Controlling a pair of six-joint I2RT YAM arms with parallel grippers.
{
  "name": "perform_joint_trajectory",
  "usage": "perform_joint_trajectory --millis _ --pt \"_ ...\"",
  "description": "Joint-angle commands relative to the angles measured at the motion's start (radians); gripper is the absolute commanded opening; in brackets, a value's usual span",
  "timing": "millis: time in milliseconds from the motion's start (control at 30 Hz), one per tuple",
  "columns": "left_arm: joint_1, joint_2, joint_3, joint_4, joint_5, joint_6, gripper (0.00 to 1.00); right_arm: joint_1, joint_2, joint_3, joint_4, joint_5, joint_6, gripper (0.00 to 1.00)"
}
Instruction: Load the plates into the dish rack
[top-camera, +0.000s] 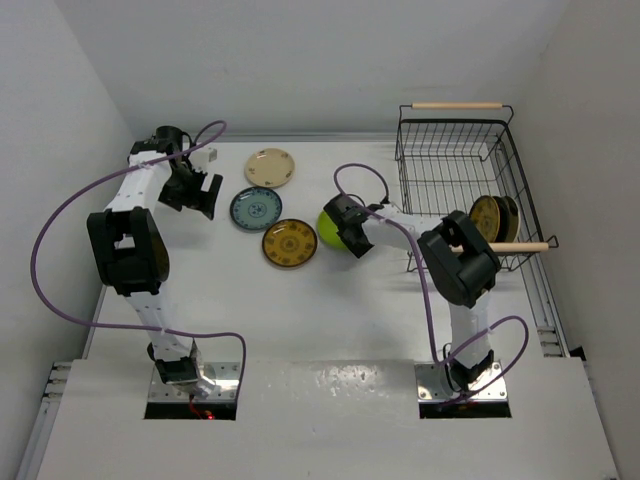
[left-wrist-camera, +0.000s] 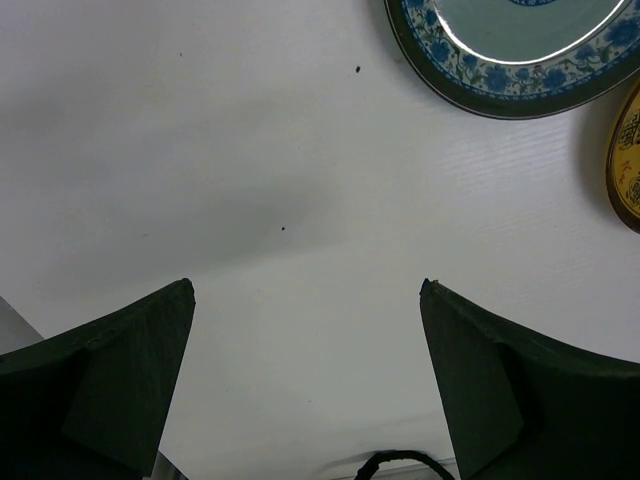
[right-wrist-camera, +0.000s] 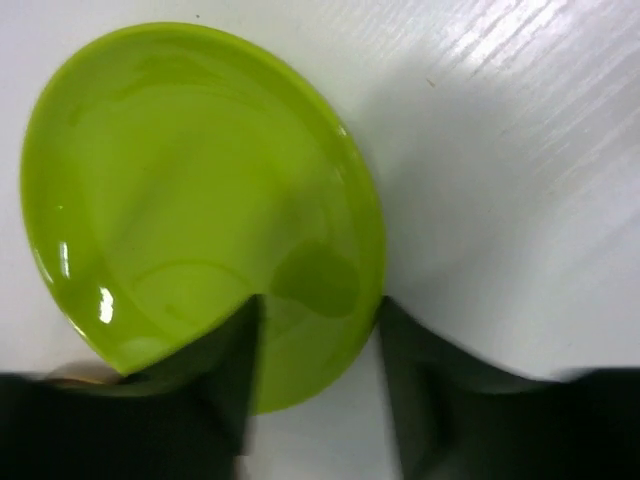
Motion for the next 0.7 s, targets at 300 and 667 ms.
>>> perform_joint_trajectory --millis 300,667 --pt "0.005 -0.053 0.008 0.008 -0.007 0.007 0.99 -0.029 0.05 0.002 -0.071 0.061 -0.08 0.0" --pt "0.005 -0.053 0.008 -0.002 -0.016 0.016 0.99 0.011 -0.281 -0.136 0.584 0.177 -0.98 0.0"
